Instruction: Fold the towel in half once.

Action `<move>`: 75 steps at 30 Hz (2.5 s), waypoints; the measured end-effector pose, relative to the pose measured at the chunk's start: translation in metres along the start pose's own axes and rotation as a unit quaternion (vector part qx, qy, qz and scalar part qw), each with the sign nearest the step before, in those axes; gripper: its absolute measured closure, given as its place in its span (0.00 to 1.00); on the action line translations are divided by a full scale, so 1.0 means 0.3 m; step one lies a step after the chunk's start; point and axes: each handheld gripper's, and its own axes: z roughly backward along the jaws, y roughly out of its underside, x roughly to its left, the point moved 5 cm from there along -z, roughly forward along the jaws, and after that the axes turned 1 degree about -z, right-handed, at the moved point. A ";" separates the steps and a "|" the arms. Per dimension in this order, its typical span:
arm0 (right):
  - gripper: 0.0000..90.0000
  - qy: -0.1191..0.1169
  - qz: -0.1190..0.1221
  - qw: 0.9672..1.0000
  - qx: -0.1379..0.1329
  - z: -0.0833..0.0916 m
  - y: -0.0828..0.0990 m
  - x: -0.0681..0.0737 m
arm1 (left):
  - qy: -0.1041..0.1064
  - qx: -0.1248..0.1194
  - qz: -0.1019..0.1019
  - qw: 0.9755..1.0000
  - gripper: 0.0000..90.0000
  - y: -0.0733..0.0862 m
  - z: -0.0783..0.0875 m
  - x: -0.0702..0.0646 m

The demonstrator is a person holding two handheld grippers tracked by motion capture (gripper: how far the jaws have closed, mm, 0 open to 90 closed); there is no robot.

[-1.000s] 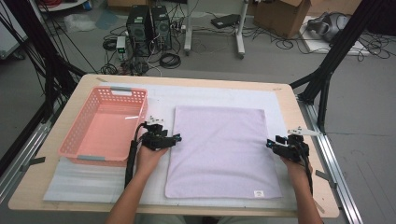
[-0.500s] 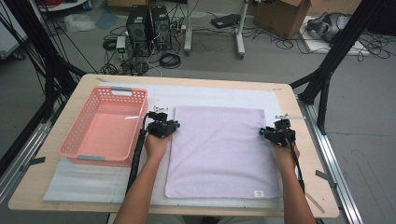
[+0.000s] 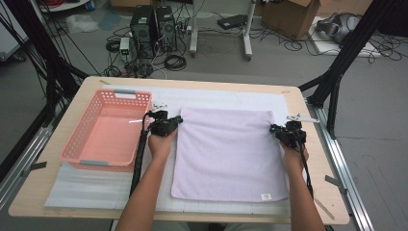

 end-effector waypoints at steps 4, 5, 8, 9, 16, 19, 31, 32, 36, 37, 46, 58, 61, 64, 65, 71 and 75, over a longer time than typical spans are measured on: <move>0.94 0.016 -0.003 1.000 -0.002 -0.008 0.002 -0.006 | -0.013 0.013 -0.003 1.000 0.97 0.016 -0.014 0.006; 0.90 0.018 -0.003 1.000 0.005 -0.016 0.008 -0.008 | -0.013 0.017 -0.008 1.000 0.96 0.021 -0.018 0.006; 0.74 0.041 -0.016 0.999 0.017 -0.020 0.019 -0.024 | -0.026 0.028 -0.022 0.999 0.71 0.033 -0.026 0.004; 0.72 0.048 -0.020 0.999 0.009 -0.009 0.013 -0.032 | -0.026 0.027 -0.023 0.999 0.63 0.032 -0.024 0.003; 0.65 0.041 -0.018 0.999 -0.012 0.002 -0.062 -0.051 | 0.004 -0.001 0.027 1.000 0.55 0.004 -0.023 0.012; 0.62 0.026 -0.013 0.999 0.014 -0.033 -0.083 -0.059 | 0.004 -0.001 0.033 0.999 0.53 -0.010 -0.045 0.032; 0.51 -0.002 -0.008 0.998 0.062 -0.191 -0.096 -0.062 | -0.024 0.052 0.004 0.998 0.52 -0.059 -0.195 0.072; 0.55 0.001 -0.009 0.998 0.066 -0.202 -0.094 -0.062 | -0.024 0.054 0.003 0.998 0.55 -0.061 -0.200 0.072; 0.83 0.003 0.007 0.997 0.073 -0.226 -0.091 -0.045 | -0.003 0.072 -0.042 0.997 0.94 -0.057 -0.213 0.041; 0.88 -0.005 0.008 0.997 0.074 -0.227 -0.091 -0.040 | -0.003 0.071 -0.043 0.997 0.96 -0.059 -0.213 0.041; 0.90 0.036 0.036 0.998 -0.029 -0.173 -0.169 -0.008 | -0.025 -0.025 -0.018 0.999 0.96 -0.141 -0.157 0.041; 0.57 0.037 -0.004 0.999 0.020 -0.162 -0.126 -0.037 | 0.007 0.013 -0.010 1.000 0.43 -0.104 -0.135 0.031; 0.54 0.037 -0.013 0.999 0.018 -0.139 -0.119 -0.050 | 0.024 0.008 -0.022 0.999 0.34 -0.115 -0.118 0.005; 0.53 0.017 -0.022 1.000 0.013 -0.086 -0.125 -0.064 | 0.051 -0.001 -0.032 0.998 0.19 -0.126 -0.085 -0.017; 0.52 0.007 -0.019 1.000 0.018 -0.068 -0.126 -0.067 | 0.059 -0.009 -0.030 0.998 0.19 -0.127 -0.073 -0.022; 0.38 -0.048 0.013 0.999 0.009 0.048 -0.117 -0.054 | 0.095 -0.032 -0.034 0.994 0.19 -0.093 0.002 -0.046; 0.34 -0.059 0.035 0.998 0.000 0.096 -0.102 -0.042 | 0.106 -0.036 -0.054 0.992 0.19 -0.077 0.041 -0.062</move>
